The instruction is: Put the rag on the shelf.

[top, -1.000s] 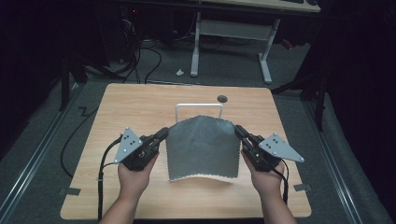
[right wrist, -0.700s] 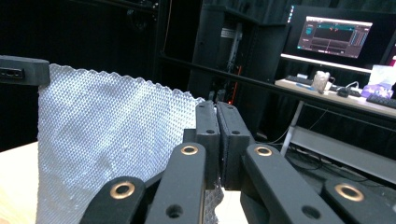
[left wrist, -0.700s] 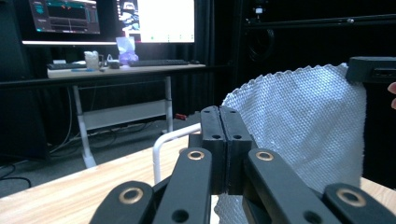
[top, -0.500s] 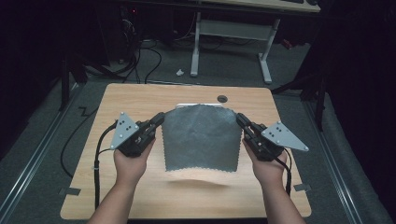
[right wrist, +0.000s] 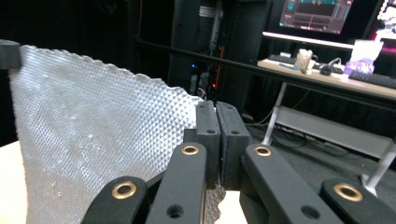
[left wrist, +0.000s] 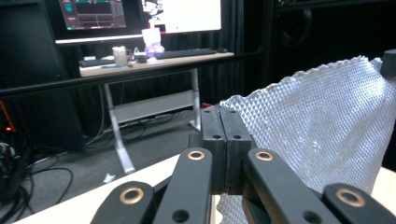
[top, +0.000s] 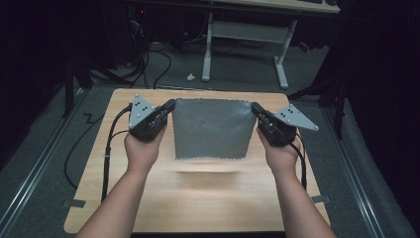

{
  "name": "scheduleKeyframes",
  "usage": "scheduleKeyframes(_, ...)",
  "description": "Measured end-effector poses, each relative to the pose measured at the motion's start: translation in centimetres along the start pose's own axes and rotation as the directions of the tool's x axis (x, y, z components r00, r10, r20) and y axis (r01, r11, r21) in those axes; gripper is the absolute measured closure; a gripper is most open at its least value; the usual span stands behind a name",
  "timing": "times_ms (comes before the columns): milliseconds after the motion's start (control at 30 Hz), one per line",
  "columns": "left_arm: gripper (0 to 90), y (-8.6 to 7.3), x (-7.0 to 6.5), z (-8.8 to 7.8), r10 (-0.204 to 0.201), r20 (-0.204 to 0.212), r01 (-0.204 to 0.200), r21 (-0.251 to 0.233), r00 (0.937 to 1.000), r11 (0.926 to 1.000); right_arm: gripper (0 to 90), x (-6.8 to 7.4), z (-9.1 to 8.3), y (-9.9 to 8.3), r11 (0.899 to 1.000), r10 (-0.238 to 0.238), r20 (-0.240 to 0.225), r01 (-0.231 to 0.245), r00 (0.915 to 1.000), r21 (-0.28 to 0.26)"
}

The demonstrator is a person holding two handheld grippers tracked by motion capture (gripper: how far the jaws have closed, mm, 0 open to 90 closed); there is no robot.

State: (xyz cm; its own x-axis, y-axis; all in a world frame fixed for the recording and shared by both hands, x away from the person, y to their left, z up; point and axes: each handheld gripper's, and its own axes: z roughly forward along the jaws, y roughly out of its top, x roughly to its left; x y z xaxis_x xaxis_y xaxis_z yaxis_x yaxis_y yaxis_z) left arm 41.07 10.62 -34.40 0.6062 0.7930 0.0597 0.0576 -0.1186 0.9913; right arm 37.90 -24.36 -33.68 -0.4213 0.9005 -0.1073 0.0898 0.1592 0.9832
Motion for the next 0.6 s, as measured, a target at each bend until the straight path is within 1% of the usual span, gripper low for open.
scheduleKeyframes(33,90.0,0.2,0.1,0.3,0.008,-0.006,-0.008,0.006,1.0,1.0,89.8,-0.3,0.4,0.2,1.0,0.004,0.006,-0.004,1.0,0.007)
scheduleKeyframes(67,90.0,0.4,0.1,0.7,0.025,-0.015,-0.025,0.013,0.9996,0.9996,89.8,-0.5,0.7,0.4,1.0,0.004,0.012,-0.004,0.9999,0.016)
scheduleKeyframes(100,90.0,0.5,0.1,1.0,0.041,-0.026,-0.04,0.02,0.9988,0.999,89.8,-0.8,1.4,0.8,1.0,-0.007,0.024,0.007,0.9997,0.023)
scheduleKeyframes(133,90.0,0.7,0.2,1.3,0.051,-0.031,-0.05,0.025,0.9982,0.9984,89.8,-0.8,1.4,0.8,1.0,-0.007,0.024,0.007,0.9997,0.023)
scheduleKeyframes(233,90.0,1.2,0.6,1.9,0.07,-0.053,-0.069,0.023,0.9962,0.9974,89.8,-1.1,2.1,1.3,1.0,-0.006,0.029,0.005,0.9996,0.026)
scheduleKeyframes(267,90.0,1.3,0.8,2.1,0.075,-0.058,-0.074,0.027,0.9955,0.9969,89.8,-1.2,2.7,1.7,1.0,-0.013,0.034,0.012,0.9994,0.025)
scheduleKeyframes(300,90.0,1.4,1.0,2.4,0.08,-0.066,-0.078,0.028,0.9946,0.9966,89.8,-1.2,2.7,1.7,1.0,-0.013,0.034,0.012,0.9994,0.025)
scheduleKeyframes(333,89.9,1.8,1.5,3.1,0.09,-0.081,-0.087,0.042,0.9926,0.9953,89.7,-1.3,3.3,2.1,0.999,-0.027,0.034,0.026,0.999,0.029)
scheduleKeyframes(367,89.9,1.8,1.5,3.1,0.09,-0.081,-0.087,0.042,0.9926,0.9953,89.7,-1.3,3.3,2.1,0.999,-0.027,0.034,0.026,0.999,0.029)
scheduleKeyframes(400,89.9,1.9,1.8,3.5,0.084,-0.084,-0.08,0.051,0.9929,0.9955,89.7,-1.4,4.0,2.3,0.999,-0.031,0.034,0.03,0.9989,0.036)
scheduleKeyframes(433,89.9,2.1,2.3,4.1,0.07,-0.092,-0.064,0.069,0.9932,0.9956,89.7,-1.6,4.6,2.4,0.999,-0.025,0.027,0.024,0.9993,0.041)
scheduleKeyframes(467,89.9,2.2,2.7,4.6,0.057,-0.094,-0.05,0.081,0.9939,0.9955,89.7,-1.6,4.6,2.4,0.999,-0.025,0.027,0.024,0.9993,0.041)
scheduleKeyframes(500,89.9,2.3,3.0,5.0,0.05,-0.098,-0.041,0.089,0.994,0.9952,89.7,-2.0,5.7,2.4,0.998,-0.023,0.03,0.021,0.9993,0.057)
scheduleKeyframes(567,89.9,2.3,3.3,5.9,0.045,-0.106,-0.034,0.104,0.9933,0.994,89.7,-2.4,6.7,2.2,0.997,-0.015,0.035,0.012,0.9993,0.074)
scheduleKeyframes(600,89.9,2.2,3.6,6.4,0.041,-0.105,-0.029,0.119,0.9936,0.9925,89.7,-2.4,6.7,2.2,0.997,-0.015,0.035,0.012,0.9993,0.074)
